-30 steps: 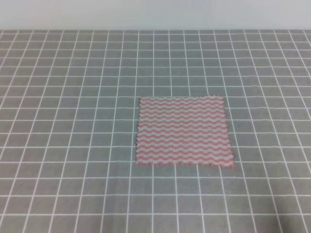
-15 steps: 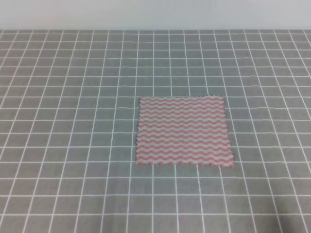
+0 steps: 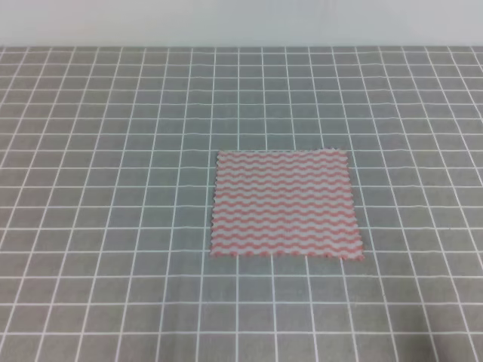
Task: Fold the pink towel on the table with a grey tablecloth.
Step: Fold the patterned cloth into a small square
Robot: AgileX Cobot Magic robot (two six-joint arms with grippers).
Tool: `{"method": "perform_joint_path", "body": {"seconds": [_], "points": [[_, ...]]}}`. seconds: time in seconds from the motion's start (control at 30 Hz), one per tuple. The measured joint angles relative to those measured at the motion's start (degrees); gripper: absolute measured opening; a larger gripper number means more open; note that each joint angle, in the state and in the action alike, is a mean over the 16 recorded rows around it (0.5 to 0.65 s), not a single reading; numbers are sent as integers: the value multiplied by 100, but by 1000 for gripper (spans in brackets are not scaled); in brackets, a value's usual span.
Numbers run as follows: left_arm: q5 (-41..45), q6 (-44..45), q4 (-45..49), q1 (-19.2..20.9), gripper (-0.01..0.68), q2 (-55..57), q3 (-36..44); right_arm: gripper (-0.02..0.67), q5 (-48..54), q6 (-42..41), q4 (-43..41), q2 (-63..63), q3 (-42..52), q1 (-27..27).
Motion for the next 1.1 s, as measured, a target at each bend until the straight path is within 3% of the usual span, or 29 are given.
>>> {"method": "perform_joint_path", "body": {"seconds": [0.37, 0.5, 0.7, 1.1], "points": [[-608, -1042, -1273, 0, -3, 12, -5, -17, -230, 7, 3969, 0, -10, 1], [-879, -1354, -1798, 0, -3, 12, 1, -17, -354, 8, 4970, 0, -10, 0], [-1199, -1417, -2153, 0, -3, 0, 1, -18, -494, 8, 5597, 0, -10, -1], [-1554, -1377, -2230, 0, -3, 14, -7, -17, -289, -545, 5626, 5, 0, -1]]}}
